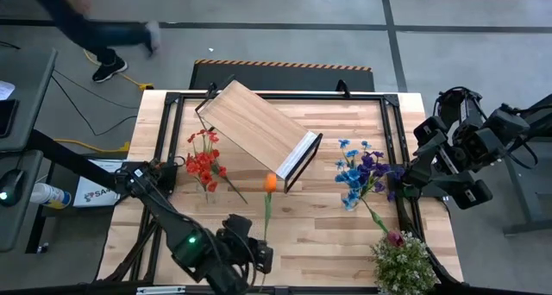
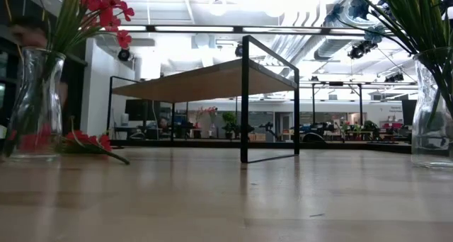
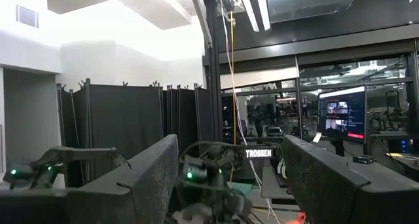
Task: Pick and place flowers into a vace then onto a shelf
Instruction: Put the orange tulip into the left transparent vase
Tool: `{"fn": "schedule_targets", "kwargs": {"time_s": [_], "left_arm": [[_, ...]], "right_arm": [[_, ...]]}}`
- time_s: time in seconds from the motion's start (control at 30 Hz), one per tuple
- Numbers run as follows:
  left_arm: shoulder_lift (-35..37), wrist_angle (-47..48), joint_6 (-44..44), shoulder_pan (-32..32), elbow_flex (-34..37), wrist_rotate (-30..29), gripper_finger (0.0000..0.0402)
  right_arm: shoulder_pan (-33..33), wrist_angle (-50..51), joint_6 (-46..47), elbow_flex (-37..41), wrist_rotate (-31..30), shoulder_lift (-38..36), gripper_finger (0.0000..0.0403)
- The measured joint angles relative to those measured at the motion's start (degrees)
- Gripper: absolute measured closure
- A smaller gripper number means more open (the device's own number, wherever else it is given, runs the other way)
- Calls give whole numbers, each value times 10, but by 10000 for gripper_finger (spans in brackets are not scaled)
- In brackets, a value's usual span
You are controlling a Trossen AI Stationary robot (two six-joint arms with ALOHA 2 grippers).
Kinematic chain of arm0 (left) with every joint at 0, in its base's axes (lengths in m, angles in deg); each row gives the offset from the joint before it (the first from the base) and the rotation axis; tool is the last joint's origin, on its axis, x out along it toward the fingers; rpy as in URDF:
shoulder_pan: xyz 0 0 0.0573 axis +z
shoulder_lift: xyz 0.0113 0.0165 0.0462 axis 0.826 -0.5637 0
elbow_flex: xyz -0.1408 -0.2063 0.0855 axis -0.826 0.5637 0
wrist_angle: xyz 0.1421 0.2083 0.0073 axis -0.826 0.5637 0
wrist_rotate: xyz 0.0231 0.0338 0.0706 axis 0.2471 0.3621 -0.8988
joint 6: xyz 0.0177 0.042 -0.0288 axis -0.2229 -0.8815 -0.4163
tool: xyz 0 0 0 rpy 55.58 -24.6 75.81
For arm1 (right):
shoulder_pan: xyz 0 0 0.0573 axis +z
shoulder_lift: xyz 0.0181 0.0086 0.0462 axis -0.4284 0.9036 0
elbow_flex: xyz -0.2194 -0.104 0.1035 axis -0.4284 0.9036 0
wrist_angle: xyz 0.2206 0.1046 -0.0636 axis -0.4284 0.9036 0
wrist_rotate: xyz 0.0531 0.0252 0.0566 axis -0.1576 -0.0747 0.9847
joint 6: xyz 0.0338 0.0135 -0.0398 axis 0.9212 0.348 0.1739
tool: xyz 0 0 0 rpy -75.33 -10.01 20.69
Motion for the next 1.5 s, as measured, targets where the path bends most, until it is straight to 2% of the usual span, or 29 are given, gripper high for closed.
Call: {"fn": "schedule_targets", "kwargs": {"time_s": [0.13,0.23,0.37,0.63,0.87,1.03,1.27,1.5], "left_arm": [[0,1,-66,-14,-40,-108,381],[0,11,-114,-25,-68,-164,381],[5,39,-149,-37,-91,-223,381],[36,89,-153,-73,-91,-304,381],[66,137,-155,-102,-91,-358,381],[89,164,-171,-110,-90,-369,381],[131,163,-259,-123,-90,-377,381],[171,162,-336,-152,-91,-424,381]], "right_arm": [[0,0,0,0,0,0,137],[0,0,0,0,0,0,137],[0,0,0,0,0,0,137],[0,0,0,0,0,0,137],[0,0,0,0,0,0,137],[0,0,0,0,0,0,137],[0,0,0,0,0,0,137],[0,0,0,0,0,0,137]]}}
